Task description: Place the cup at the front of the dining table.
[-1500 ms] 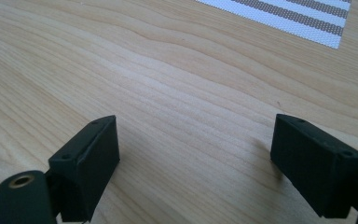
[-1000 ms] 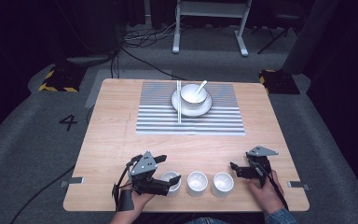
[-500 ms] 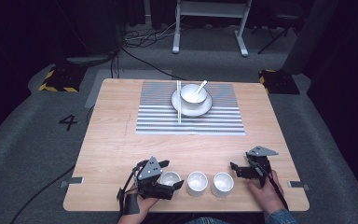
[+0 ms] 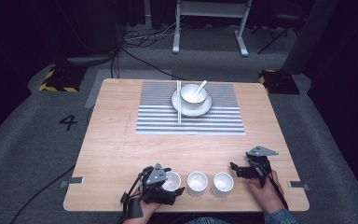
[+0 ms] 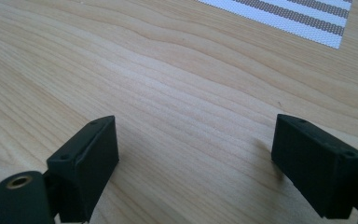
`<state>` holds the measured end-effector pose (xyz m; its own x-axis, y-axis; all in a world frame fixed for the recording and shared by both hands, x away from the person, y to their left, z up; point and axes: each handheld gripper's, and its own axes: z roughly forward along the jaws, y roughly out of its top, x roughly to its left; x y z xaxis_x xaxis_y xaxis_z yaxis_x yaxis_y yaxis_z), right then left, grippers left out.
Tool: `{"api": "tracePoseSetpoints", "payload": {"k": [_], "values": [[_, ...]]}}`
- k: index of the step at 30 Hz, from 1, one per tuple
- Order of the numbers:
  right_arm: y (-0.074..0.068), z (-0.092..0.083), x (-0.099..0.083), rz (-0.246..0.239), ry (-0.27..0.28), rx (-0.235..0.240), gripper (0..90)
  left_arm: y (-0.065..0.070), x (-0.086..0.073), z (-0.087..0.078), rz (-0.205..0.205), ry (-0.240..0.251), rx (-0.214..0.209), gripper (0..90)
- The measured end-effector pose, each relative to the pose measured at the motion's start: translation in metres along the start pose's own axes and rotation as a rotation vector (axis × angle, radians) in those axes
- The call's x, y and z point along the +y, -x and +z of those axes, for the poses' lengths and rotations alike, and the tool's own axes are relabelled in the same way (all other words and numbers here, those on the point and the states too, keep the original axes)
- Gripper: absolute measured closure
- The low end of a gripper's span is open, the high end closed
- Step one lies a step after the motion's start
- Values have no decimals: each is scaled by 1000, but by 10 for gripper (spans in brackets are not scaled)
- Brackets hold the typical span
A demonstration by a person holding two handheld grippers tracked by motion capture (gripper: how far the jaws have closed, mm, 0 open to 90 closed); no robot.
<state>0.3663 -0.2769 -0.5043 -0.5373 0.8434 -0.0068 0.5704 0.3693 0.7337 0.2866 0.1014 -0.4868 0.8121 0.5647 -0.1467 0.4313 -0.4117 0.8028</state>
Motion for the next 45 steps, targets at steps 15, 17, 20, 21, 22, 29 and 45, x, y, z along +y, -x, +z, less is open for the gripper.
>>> {"api": "tracePoseSetpoints", "payload": {"k": [15, 17, 20, 21, 22, 29, 45], "values": [[0, 0, 0, 0, 0, 0, 150, -1, -3, 5, 0, -66, 11, 236], [0, 0, 0, 1, 0, 0, 150, -3, -4, 6, -15, -64, -4, 232], [0, 0, 0, 1, 0, 0, 150, -4, -5, 6, -21, -56, -8, 236], [0, 0, 0, 0, 0, 0, 150, -3, -4, 6, -11, -60, -4, 238], [0, 0, 0, 1, 0, 0, 150, -3, -4, 6, 2, -65, 3, 240], [0, 0, 0, 0, 0, 0, 150, 0, -3, 7, 23, -76, 30, 255], [0, 0, 0, 3, 0, -3, 150, 6, 12, -2, 57, -90, 5, 266]]}}
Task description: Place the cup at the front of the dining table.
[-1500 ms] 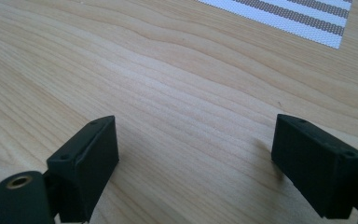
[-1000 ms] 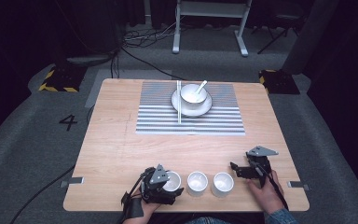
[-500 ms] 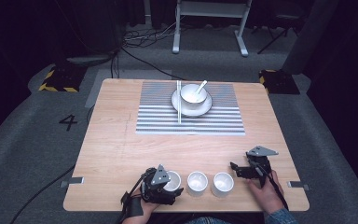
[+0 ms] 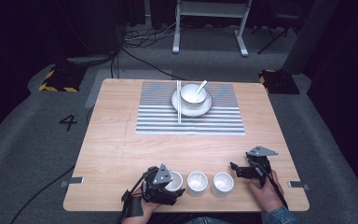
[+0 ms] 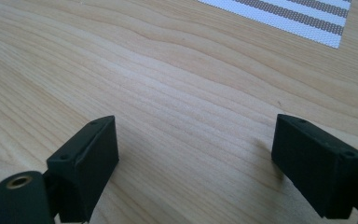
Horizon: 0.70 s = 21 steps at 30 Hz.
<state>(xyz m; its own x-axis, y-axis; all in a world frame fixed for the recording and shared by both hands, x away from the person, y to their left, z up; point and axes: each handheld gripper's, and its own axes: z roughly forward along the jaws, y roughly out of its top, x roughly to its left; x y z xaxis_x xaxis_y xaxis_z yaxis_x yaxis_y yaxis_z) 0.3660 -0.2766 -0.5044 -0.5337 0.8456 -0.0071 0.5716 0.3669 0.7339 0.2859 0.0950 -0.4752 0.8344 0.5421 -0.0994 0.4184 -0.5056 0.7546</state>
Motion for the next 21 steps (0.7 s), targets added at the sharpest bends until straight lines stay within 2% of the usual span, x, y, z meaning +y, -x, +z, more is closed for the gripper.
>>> {"api": "tracePoseSetpoints", "payload": {"k": [2, 4, 6, 9, 14, 21], "values": [[0, 0, 0, 0, 0, 0, 150, -1, 1, -3, -6, 8, -3, 266], [0, 0, 0, 0, 1, 0, 152, -3, 3, -6, -47, 23, -25, 266], [0, -1, 0, -2, 1, 1, 152, -4, 4, -9, -64, 26, -27, 266], [0, -1, 0, -2, 1, 2, 152, -2, 6, -12, -52, 19, -3, 266], [0, -1, 0, -2, 1, 2, 152, -3, 9, -16, -57, 20, 8, 266], [-1, -1, -1, -2, 0, 2, 153, -8, 22, -25, -52, 33, 36, 266]]}}
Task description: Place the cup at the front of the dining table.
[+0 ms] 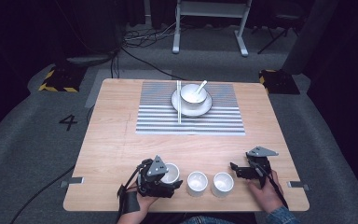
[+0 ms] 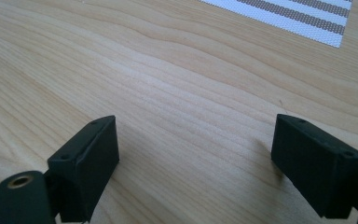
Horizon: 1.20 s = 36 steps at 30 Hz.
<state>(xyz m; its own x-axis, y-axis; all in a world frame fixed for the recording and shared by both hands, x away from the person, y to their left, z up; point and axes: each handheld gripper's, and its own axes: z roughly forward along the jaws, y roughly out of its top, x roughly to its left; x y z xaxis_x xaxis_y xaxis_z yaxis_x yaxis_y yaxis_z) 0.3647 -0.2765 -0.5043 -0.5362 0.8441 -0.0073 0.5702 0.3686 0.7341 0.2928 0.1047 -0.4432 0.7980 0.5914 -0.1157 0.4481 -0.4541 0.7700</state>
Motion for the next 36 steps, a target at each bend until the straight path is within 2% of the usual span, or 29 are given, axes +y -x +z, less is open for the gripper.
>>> {"api": "tracePoseSetpoints", "payload": {"k": [1, 3, 9, 21, 29, 36], "values": [[0, 0, 0, 0, 0, -1, 153, -3, 4, -4, -15, 9, 7, 265], [0, 0, 0, 0, 0, -1, 153, -5, 6, -6, -20, 15, 9, 265], [0, 0, 0, 0, 0, 0, 153, -11, 15, -15, -23, 27, 36, 266], [0, 0, 0, 0, 0, 0, 153, -30, 37, -19, -41, 32, 43, 266], [0, 0, 0, 0, 0, -1, 153, -46, 53, -24, -26, 40, 78, 266], [0, 0, 0, 0, 0, -1, 153, -57, 61, -24, -37, 56, 95, 266]]}}
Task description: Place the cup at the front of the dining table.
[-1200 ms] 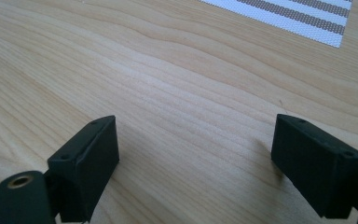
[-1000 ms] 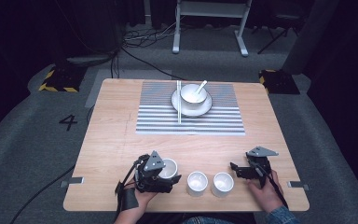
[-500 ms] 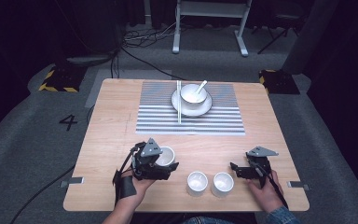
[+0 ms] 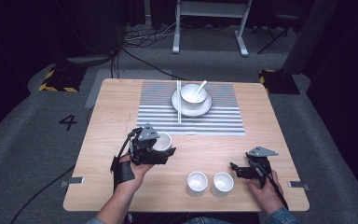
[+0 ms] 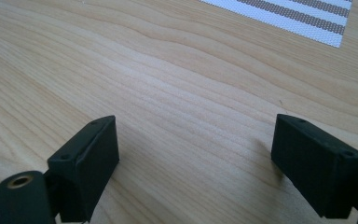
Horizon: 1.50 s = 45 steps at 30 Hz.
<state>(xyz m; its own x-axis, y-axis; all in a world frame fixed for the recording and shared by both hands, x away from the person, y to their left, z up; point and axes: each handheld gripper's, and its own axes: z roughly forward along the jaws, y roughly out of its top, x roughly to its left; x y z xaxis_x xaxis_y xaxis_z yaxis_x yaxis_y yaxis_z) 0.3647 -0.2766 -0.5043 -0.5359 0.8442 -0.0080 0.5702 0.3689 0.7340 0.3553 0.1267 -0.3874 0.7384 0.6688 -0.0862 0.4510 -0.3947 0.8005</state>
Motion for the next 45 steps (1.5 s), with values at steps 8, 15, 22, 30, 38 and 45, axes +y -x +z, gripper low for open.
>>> {"api": "tracePoseSetpoints", "payload": {"k": [8, 15, 22, 30, 38, 45], "values": [[0, 0, 0, 0, 0, 0, 153, -9, 13, 3, 5, 21, 27, 266], [0, 0, 0, 0, 0, 0, 153, -17, 22, 8, 9, 7, 86, 266], [0, 0, 0, 0, 0, 0, 153, -38, 32, 13, -52, 33, 61, 266], [0, 1, 1, 4, 0, -3, 152, -51, 43, 15, -44, 30, 98, 267], [0, 1, 1, 4, 0, -4, 152, -67, 55, 25, -57, 25, 118, 267], [0, 1, 1, 5, 0, -4, 152, -79, 69, 38, -79, 34, 151, 267]]}}
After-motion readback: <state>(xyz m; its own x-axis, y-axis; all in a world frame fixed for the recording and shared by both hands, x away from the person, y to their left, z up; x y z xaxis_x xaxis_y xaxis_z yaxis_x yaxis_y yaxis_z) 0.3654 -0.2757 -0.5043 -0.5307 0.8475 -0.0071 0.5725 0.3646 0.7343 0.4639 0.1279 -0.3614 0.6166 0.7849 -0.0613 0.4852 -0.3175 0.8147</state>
